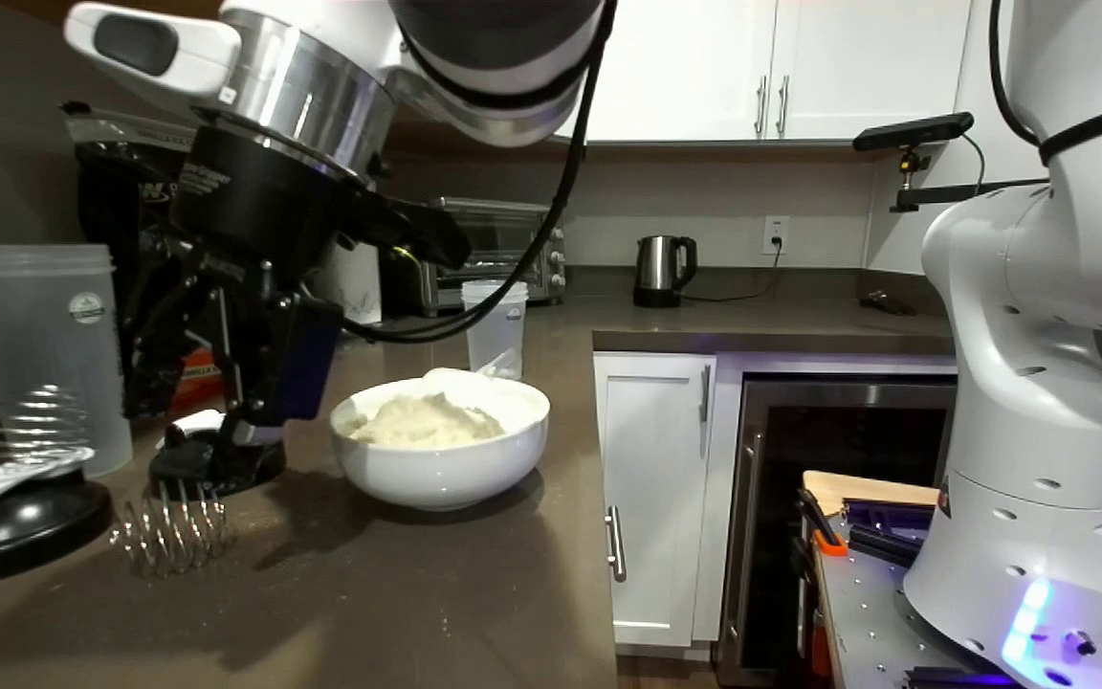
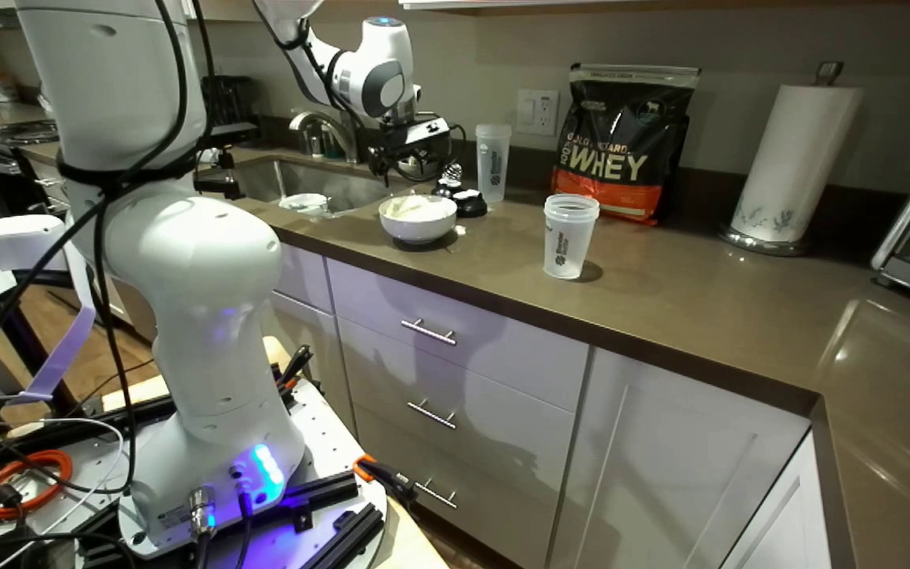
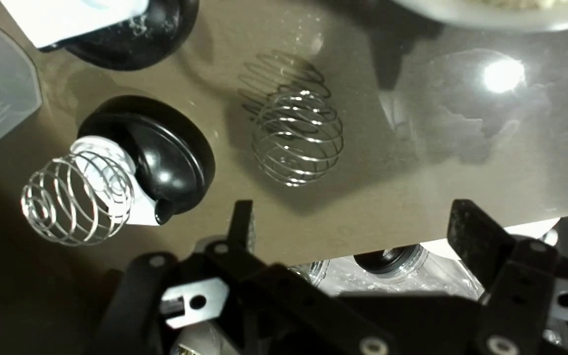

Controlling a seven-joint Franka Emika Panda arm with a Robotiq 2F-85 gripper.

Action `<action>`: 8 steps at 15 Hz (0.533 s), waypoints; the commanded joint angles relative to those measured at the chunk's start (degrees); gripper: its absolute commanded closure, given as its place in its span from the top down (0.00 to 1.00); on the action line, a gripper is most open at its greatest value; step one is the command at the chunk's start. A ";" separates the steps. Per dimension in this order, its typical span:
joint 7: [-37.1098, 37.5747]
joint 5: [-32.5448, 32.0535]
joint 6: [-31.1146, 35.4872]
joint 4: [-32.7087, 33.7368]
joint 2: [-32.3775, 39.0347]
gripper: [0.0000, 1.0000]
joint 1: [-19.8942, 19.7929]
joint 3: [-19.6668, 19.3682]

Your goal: Put the silver spring in the white container

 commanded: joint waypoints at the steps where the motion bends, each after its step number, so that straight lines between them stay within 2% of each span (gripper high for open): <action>1: -0.64 -0.53 0.01 0.52 0.61 1.00 -2.60 2.42; 8: -4.41 -0.66 -1.11 0.44 0.14 1.00 -3.51 3.60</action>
